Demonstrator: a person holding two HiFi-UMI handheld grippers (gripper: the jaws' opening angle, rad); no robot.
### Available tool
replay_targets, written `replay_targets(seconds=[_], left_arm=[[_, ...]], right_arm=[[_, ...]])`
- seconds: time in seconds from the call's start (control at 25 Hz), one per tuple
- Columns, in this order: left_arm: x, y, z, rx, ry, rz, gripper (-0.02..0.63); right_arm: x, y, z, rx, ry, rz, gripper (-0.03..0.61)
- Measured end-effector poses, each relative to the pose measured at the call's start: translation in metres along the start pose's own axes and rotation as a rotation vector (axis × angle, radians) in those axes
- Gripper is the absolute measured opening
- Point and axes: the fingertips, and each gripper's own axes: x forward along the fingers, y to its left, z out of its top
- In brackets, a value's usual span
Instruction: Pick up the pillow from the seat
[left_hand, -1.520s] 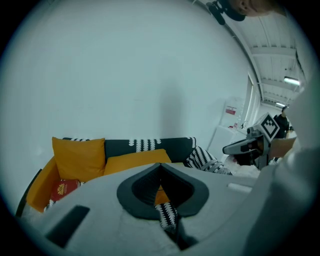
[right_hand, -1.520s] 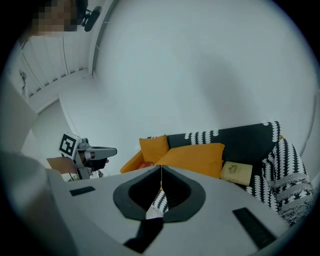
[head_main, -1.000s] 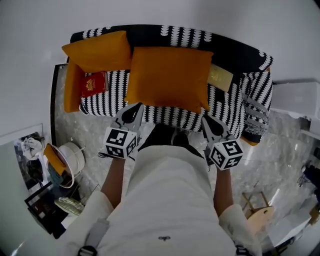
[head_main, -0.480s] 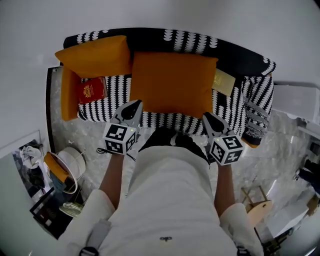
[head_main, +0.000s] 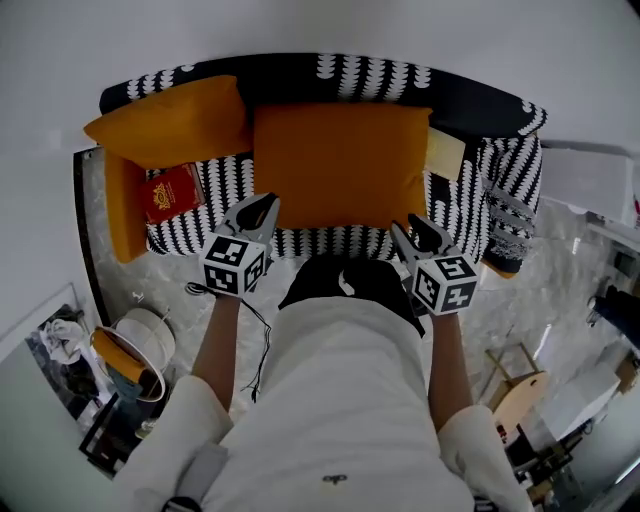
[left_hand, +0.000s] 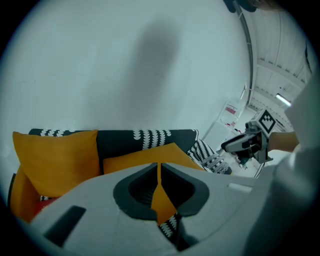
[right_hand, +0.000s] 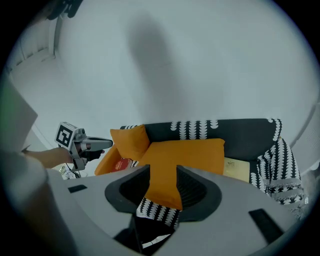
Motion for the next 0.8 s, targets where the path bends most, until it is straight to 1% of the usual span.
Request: replay_targets(seconds=[0.04,0.08,0.12,0.2,0.36,0.48,0.64,0.8], left_arm=[[0.004,0.003,0.0,0.0,0.006,-0.003,0.015],[0.008,0.005,0.0,0.0,0.013,-0.007,0.02],[0.011,0.006,-0.001,-0.002,0.021,-0.012,0.033],[0.017,0.009,-0.003,-0.008,0.036,-0.02,0.08],[0.028,0.017,-0.012,-0.019,0.064,-0.012,0.112],[0.035,0.018,-0.024,-0.035,0.102,-0.014,0.155],[0.044,0.031,-0.044,-0.079,0.151,0.018,0.242],[0.047,0.043,-0.064,-0.127,0.189,0.052,0.3]], right_arm=[[0.002,-0.002,-0.001,0.003,0.012,-0.004,0.135],[0.003,-0.003,-0.002,0.004,0.023,-0.007,0.14],[0.005,-0.005,-0.004,0.004,0.035,-0.009,0.156],[0.009,-0.01,-0.008,0.004,0.063,-0.013,0.184],[0.023,-0.026,-0.015,-0.007,0.112,-0.027,0.219],[0.035,-0.043,-0.021,0.004,0.144,-0.04,0.249],[0.055,-0.064,-0.026,0.013,0.172,-0.055,0.267],[0.071,-0.078,-0.031,0.03,0.201,-0.062,0.299]])
